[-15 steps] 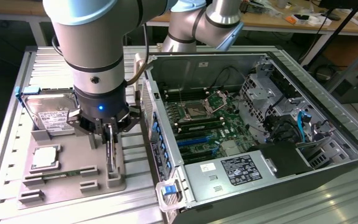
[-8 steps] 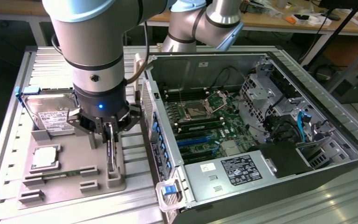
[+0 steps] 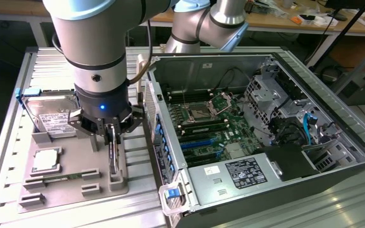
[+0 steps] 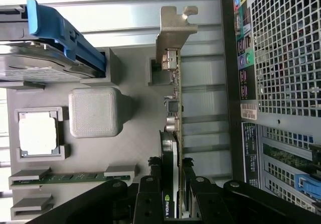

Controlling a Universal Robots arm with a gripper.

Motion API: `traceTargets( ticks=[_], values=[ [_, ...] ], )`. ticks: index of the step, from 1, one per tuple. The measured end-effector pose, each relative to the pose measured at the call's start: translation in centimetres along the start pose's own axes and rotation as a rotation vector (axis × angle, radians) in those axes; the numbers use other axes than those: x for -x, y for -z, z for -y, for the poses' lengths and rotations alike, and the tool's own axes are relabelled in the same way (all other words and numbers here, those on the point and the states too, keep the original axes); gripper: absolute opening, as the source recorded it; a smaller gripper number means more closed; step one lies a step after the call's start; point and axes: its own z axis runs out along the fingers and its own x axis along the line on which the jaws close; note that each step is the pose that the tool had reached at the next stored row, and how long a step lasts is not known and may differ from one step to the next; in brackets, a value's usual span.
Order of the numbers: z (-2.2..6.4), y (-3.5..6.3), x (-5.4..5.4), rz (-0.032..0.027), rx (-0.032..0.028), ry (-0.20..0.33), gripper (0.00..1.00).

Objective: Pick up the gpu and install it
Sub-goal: 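Pick up the gpu and move the gpu toward the slot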

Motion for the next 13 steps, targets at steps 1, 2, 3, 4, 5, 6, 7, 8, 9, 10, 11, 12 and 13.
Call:
traceTargets(
  ticks=[1, 2, 3, 4, 5, 6, 7, 8, 9, 10, 11, 12, 13],
  values=[
    [0.0, 0.04, 0.0, 0.0, 0.0, 0.0, 0.27],
    [0.0, 0.08, 0.0, 0.0, 0.0, 0.0, 0.27],
    [-0.01, 0.13, 0.01, 0.0, 0.0, 0.0, 0.27],
    [-0.01, 0.16, 0.01, 0.0001, 0.0001, 0.0, 0.27],
    [-0.01, 0.2, 0.01, 0.0001, 0.0001, 0.0, 0.27],
    [-0.01, 0.25, 0.01, 0.0001, 0.0001, 0.0, 0.27],
    [-0.01, 0.28, 0.01, 0.0001, 0.0001, 0.0, 0.27],
    [-0.02, 0.31, 0.01, 0.0001, 0.0001, 0.0, 0.27],
    [-0.02, 0.36, 0.01, 0.0001, 0.0, 0.0, 0.27],
    [-0.02, 0.39, 0.01, 0.0001, 0.0001, 0.0, 0.27],
    [-0.02, 0.43, 0.01, 0.0001, 0.0001, 0.0, 0.27],
    [-0.02, 0.46, 0.01, 0.0001, 0.0001, 0.0, 0.27],
    [-0.02, 0.49, 0.02, 0.0001, 0.0001, 0.0, 0.27]
  ],
)
